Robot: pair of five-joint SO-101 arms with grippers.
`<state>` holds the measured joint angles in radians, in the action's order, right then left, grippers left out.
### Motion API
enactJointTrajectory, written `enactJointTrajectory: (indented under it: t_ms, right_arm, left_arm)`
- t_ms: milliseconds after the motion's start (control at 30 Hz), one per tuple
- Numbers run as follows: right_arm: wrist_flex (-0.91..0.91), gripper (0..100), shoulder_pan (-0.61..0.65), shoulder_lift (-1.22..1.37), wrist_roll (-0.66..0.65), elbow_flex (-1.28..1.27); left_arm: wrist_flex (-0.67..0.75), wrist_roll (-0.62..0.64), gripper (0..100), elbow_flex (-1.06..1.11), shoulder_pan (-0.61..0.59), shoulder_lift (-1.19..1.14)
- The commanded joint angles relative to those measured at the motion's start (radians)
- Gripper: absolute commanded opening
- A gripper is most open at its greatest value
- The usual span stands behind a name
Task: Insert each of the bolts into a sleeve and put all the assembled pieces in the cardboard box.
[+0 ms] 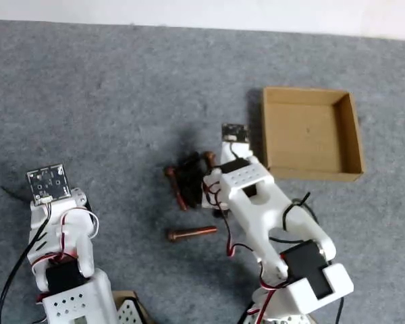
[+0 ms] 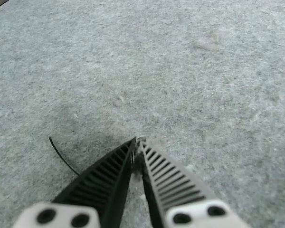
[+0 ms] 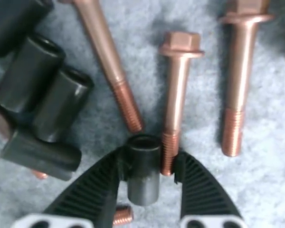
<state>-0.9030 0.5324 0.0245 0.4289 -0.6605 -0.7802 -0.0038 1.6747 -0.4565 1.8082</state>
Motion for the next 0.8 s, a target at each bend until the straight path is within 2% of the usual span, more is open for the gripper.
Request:
enactJointTrajectory:
  t_ms: [0, 433, 567, 767]
  right_arm:
    - [-0.007, 11.2, 0.002, -0.001, -0.012, 0.027]
    - [-0.028, 11.2, -0.001, -0.012, -0.014, 0.053]
    - [-0.062, 11.2, -0.001, -0.110, -0.063, 0.077]
    - [-0.062, 11.2, 0.002, -0.179, -0.066, 0.018]
  left_arm:
    - [0.003, 0.005, 2, 0.002, -0.012, 0.008]
    - [0.003, 0.005, 2, 0.002, -0.012, 0.008]
    - [0.003, 0.005, 2, 0.002, -0.012, 0.008]
    - [0.003, 0.005, 2, 0.002, -0.012, 0.008]
